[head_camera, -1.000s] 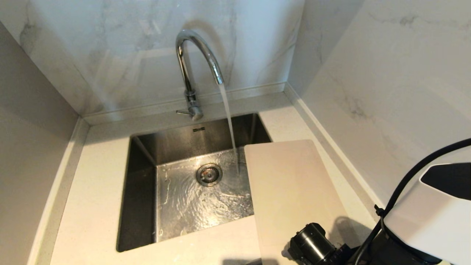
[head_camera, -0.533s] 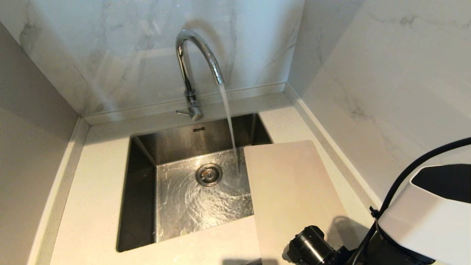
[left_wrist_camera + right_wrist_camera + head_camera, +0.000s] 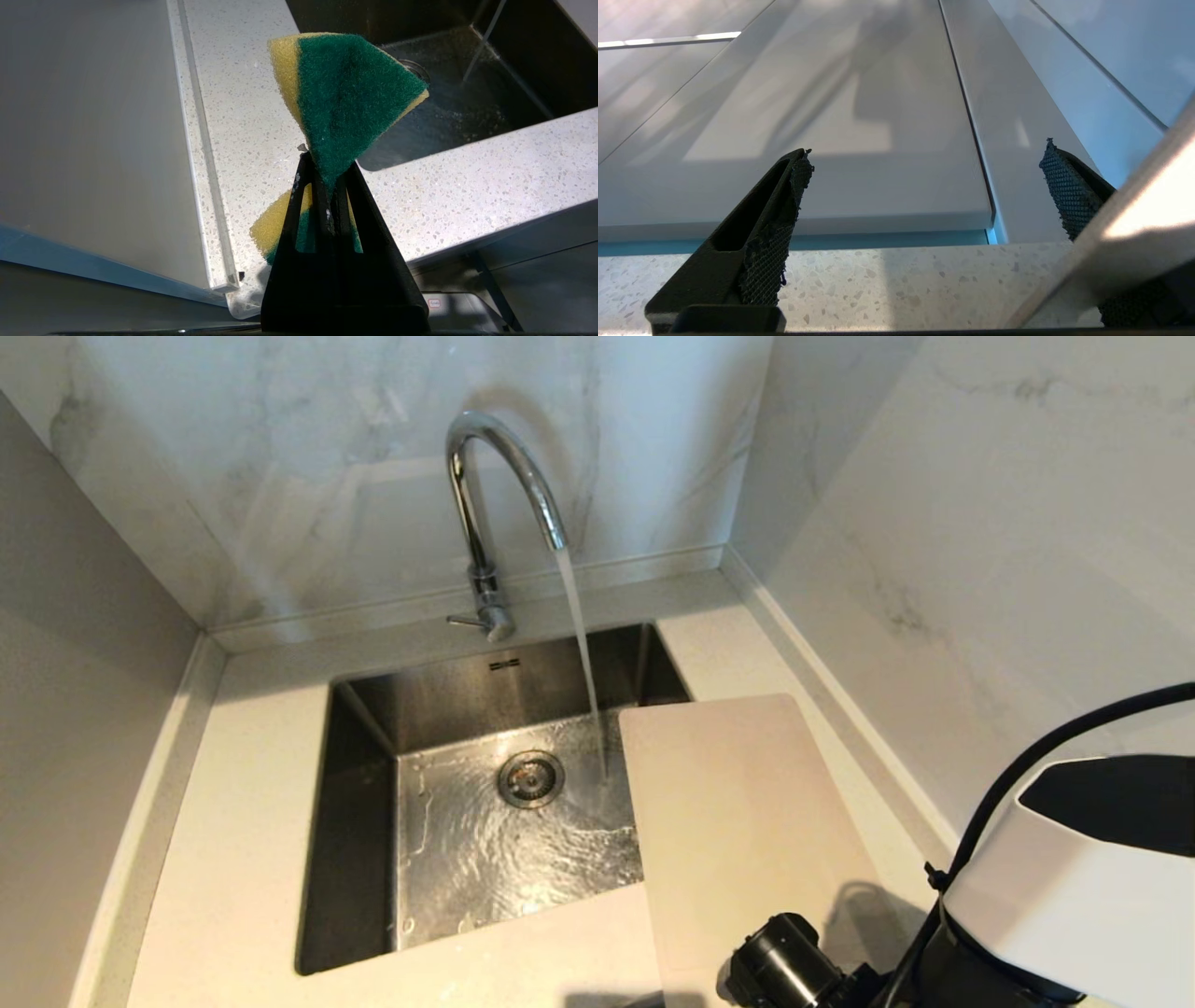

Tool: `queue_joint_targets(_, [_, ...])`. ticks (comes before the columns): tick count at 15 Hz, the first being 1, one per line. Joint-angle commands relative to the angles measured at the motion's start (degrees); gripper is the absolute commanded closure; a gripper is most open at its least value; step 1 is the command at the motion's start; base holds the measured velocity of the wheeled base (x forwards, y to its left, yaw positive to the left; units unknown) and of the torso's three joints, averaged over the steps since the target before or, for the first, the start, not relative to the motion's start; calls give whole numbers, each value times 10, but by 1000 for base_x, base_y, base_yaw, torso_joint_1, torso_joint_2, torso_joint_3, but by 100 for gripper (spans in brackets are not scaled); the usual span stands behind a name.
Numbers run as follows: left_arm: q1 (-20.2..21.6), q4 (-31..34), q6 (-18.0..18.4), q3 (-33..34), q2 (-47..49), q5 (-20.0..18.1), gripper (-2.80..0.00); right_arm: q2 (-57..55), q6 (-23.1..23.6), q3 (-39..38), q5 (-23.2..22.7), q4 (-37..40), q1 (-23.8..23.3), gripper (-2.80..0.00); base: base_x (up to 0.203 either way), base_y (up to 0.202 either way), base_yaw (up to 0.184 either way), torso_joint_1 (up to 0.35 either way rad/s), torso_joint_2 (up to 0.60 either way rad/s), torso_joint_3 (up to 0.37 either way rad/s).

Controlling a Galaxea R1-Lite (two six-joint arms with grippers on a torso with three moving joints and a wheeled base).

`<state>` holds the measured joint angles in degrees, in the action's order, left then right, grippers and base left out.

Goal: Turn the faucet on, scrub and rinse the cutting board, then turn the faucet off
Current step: Pick up the cutting board

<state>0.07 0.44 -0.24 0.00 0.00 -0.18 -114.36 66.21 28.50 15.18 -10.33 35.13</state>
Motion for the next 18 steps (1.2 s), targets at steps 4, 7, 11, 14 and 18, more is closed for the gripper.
queue_joint_targets(4, [0, 0, 0, 2, -1, 0, 0, -6, 10, 1, 0, -2, 0, -280, 0, 0, 0, 0, 0, 0])
queue_joint_targets(7, [0, 0, 0, 2, -1, 0, 0, 6, 9, 1, 0, -2, 0, -280, 0, 0, 0, 0, 0, 0])
queue_joint_targets(11, [0, 0, 0, 2, -1, 0, 0, 2, 5, 9, 1, -26, -1, -280, 0, 0, 0, 0, 0, 0])
queue_joint_targets(14, [0, 0, 0, 2, -2, 0, 0, 1, 6, 7, 0, -26, 0, -280, 0, 0, 0, 0, 0, 0])
queue_joint_targets(18, [0, 0, 0, 2, -1, 0, 0, -5, 7, 6, -1, -29, -1, -280, 0, 0, 0, 0, 0, 0])
